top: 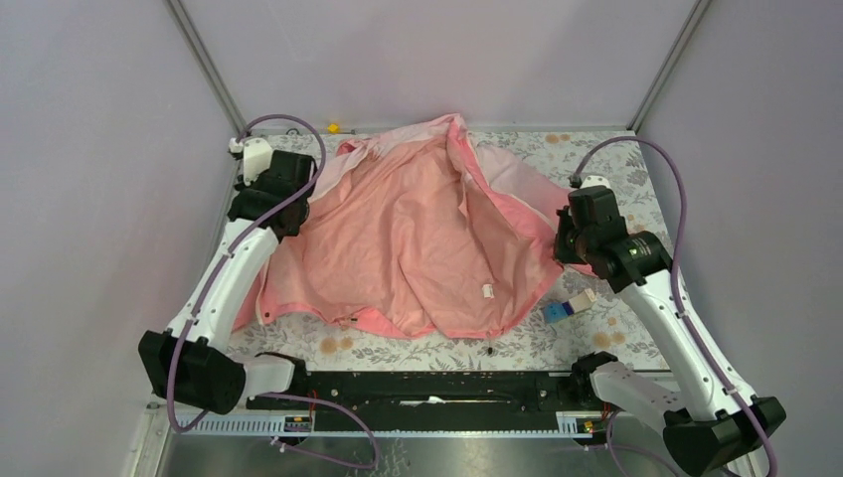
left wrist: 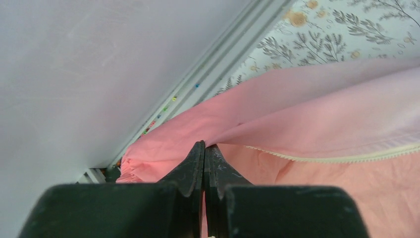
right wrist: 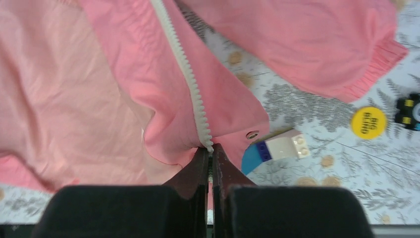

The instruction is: Zip up the jacket

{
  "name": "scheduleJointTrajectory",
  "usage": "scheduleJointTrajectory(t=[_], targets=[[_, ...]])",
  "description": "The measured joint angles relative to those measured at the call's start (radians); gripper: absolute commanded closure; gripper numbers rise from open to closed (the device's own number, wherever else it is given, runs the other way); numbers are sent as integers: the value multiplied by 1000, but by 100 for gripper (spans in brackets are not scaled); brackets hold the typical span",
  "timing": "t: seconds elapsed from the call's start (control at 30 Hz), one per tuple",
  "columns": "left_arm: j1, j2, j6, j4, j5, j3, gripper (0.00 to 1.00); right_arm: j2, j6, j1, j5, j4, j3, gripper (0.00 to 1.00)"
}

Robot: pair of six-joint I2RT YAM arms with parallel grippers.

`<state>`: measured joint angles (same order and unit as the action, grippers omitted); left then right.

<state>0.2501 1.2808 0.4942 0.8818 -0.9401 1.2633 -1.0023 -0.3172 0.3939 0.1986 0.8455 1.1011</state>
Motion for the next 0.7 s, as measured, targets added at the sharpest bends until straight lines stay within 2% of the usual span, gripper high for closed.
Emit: scheduleJointTrajectory(t=[0.13,0.27,0.33,0.4,0.43,0.47,0.5,0.53,0.6,0.63,0.7], targets=[[-20,-36,-59,-2,-11,6,100,20,13,-31,56,13,-1,100],[-10,-26,-84,-9,63,36,100,21,54,-32,-6,12,-1,100],[34,-4,-74,-8,107,53,100,14,65,-27,-99,2,-1,100],[150,47,-43,-1,119,84,100,-19,55,27,-170,-23,-1,99],[209,81,-25,2,127,104,89,-47,42,90,-180,-42,-1,89],[285,135,1,3,145,137,66,-85,21,177,-206,-77,-1,80],[359,202,31,-5,174,172,54,-132,-4,261,-271,-134,-8,68],[402,253,44,-19,199,190,47,-173,-38,310,-334,-198,-26,53],[475,339,94,-66,271,183,30,-234,-111,364,-473,-341,-113,34],[489,355,105,-84,310,157,22,-238,-148,367,-511,-388,-164,31],[490,346,121,-113,378,72,14,-215,-208,350,-584,-463,-275,30]])
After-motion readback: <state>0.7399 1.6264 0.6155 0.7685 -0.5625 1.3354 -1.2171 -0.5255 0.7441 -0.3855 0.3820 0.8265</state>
